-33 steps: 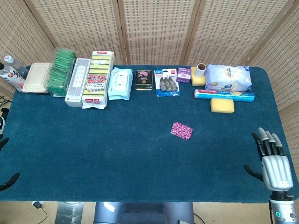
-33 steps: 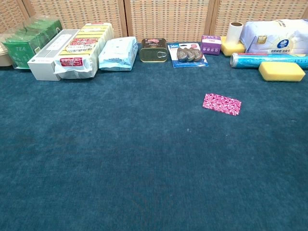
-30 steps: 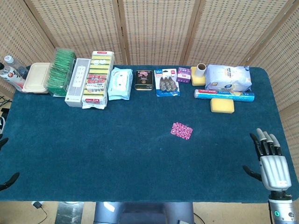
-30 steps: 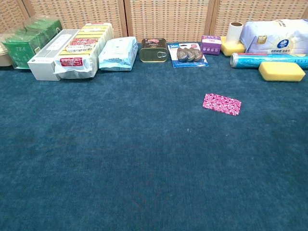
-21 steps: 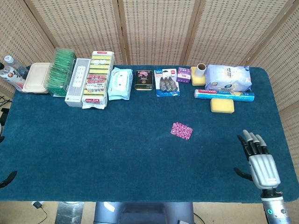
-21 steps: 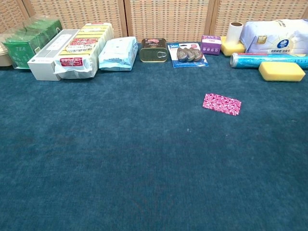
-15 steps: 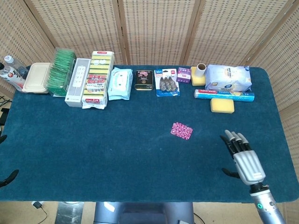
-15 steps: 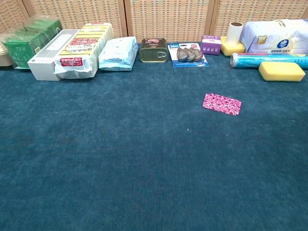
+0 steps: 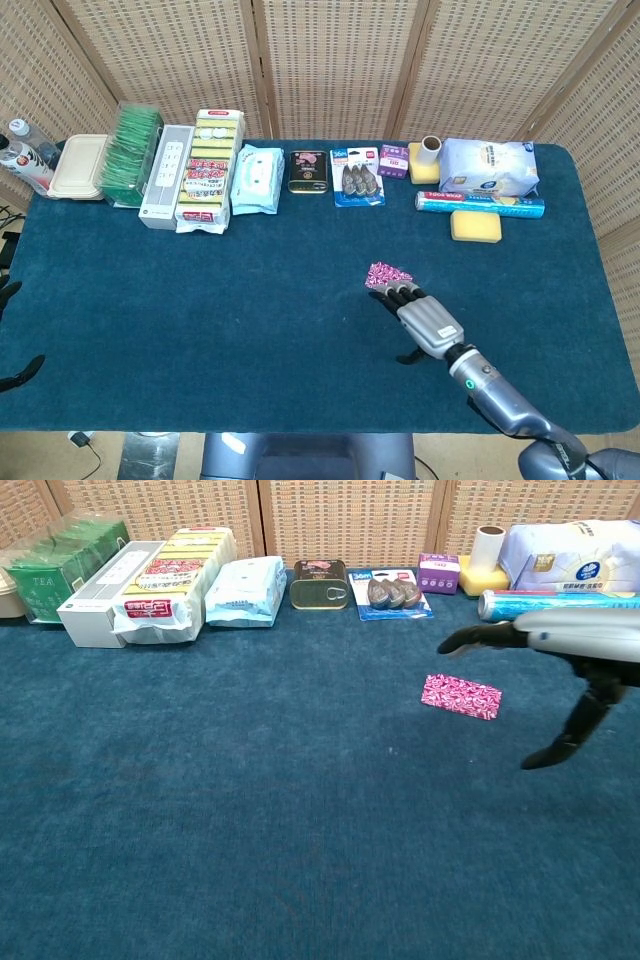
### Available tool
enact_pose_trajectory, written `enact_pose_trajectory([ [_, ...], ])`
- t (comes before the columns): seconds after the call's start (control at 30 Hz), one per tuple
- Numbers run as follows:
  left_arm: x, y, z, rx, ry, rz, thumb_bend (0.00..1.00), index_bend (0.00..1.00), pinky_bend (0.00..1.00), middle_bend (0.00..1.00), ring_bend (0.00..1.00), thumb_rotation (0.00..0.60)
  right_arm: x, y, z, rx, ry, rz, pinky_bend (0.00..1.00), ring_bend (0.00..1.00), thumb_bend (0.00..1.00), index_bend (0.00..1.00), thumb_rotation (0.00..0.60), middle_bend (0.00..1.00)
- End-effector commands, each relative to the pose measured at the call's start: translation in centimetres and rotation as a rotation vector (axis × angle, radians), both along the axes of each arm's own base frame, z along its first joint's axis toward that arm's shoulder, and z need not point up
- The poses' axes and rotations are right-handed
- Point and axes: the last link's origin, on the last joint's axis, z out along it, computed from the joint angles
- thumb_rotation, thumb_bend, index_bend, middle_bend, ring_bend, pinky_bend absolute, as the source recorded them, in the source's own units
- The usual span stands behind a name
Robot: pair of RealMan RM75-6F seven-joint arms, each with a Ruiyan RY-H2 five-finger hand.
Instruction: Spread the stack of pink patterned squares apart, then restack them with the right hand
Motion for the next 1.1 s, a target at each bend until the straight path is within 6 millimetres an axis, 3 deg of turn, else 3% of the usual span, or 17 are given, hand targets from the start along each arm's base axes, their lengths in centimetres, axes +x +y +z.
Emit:
enact_pose_trajectory([
  [0.03, 0.0, 0.2, 0.0, -0.003, -0.001, 0.004, 0.23, 0.00, 0.06, 0.00, 0.00, 0.600, 2.4, -1.6, -2.3, 0.049, -0.002, -0.002, 0.00, 0.03, 0.02, 0.07, 0.593, 0.12],
  [0.37, -0.2, 0.7, -0.1, -0.015, -0.007, 0.015, 0.23, 0.00, 0.06, 0.00, 0.00, 0.600, 3.0, -4.0, -4.9, 0.067, 0.022, -0.067, 0.00, 0.05, 0.02, 0.08, 0.589, 0.13],
  [0.47, -0.4, 1.0, -0.1, -0.020, -0.008, 0.026, 0.23, 0.00, 0.06, 0.00, 0.00, 0.600, 2.5, -5.7, -5.2, 0.053, 0.051, -0.105, 0.01, 0.05, 0.02, 0.08, 0.587, 0.12],
  [0.83, -0.6, 1.0, -0.1, -0.023, -0.006, 0.040, 0.23, 0.00, 0.06, 0.00, 0.00, 0.600, 0.8, -7.3, -4.7, 0.097, 0.072, -0.231, 0.07, 0.05, 0.02, 0.08, 0.587, 0.12],
  [1.1, -0.4, 1.1, -0.4, -0.031, 0.000, 0.035, 0.23, 0.00, 0.06, 0.00, 0.00, 0.600, -0.4, -7.1, -4.5, 0.114, 0.093, -0.261, 0.09, 0.07, 0.02, 0.08, 0.587, 0.12],
])
